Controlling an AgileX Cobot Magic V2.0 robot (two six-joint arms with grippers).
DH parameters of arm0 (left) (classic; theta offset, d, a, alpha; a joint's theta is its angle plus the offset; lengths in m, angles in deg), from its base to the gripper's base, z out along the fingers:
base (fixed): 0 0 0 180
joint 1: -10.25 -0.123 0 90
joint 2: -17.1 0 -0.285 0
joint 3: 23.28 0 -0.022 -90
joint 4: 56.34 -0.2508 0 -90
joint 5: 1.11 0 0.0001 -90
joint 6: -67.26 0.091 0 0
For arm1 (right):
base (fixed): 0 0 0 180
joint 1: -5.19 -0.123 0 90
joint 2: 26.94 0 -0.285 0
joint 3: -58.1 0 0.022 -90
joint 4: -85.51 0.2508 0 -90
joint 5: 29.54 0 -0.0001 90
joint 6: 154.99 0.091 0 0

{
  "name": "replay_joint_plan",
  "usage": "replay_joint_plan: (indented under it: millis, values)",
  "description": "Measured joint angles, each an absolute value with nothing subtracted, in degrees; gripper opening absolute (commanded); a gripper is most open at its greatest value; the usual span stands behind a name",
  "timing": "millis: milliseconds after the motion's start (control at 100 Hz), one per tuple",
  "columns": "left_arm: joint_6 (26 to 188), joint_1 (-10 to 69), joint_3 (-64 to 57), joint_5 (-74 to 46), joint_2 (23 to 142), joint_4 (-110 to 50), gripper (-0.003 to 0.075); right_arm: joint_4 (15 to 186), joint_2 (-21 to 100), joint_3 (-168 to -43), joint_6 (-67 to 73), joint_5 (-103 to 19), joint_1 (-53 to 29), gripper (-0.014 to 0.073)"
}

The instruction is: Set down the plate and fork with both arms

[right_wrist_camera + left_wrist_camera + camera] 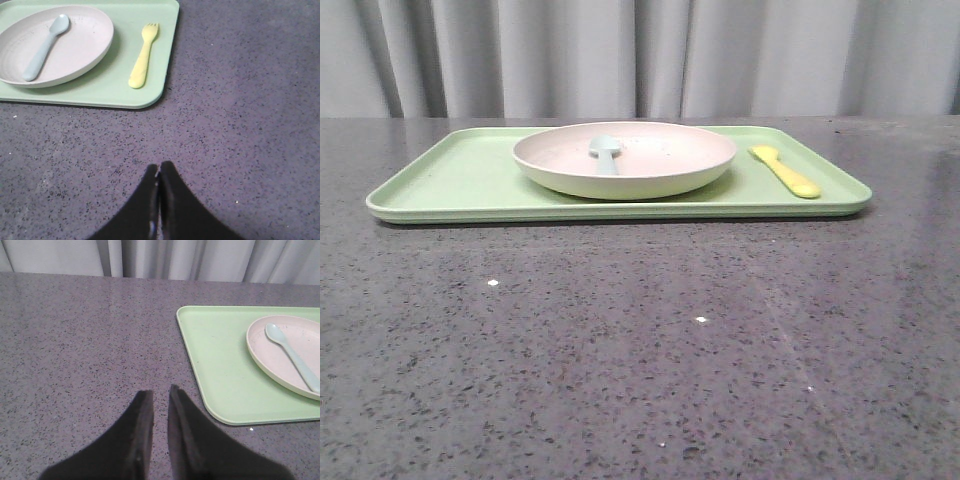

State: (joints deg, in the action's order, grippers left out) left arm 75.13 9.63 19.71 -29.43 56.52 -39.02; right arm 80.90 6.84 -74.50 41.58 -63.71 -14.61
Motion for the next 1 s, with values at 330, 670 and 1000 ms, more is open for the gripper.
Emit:
replay_joint_plan:
  millis: [330,670,1000]
  values:
    - [76.2,9.6,23.8,-29.4,51.1,-39.2,-0.002,80.8,-3.6,-69.9,41.6,-62.9,-14.6,-0.0069]
    - [76.5,9.6,26.8,-29.4,43.5,-39.4,-0.002,80.5,-8.0,-69.4,41.6,-63.5,-14.6,-0.0069]
    - [76.6,9.6,26.9,-29.4,43.0,-39.4,-0.002,80.4,-8.0,-69.4,41.6,-64.0,-14.6,-0.0069]
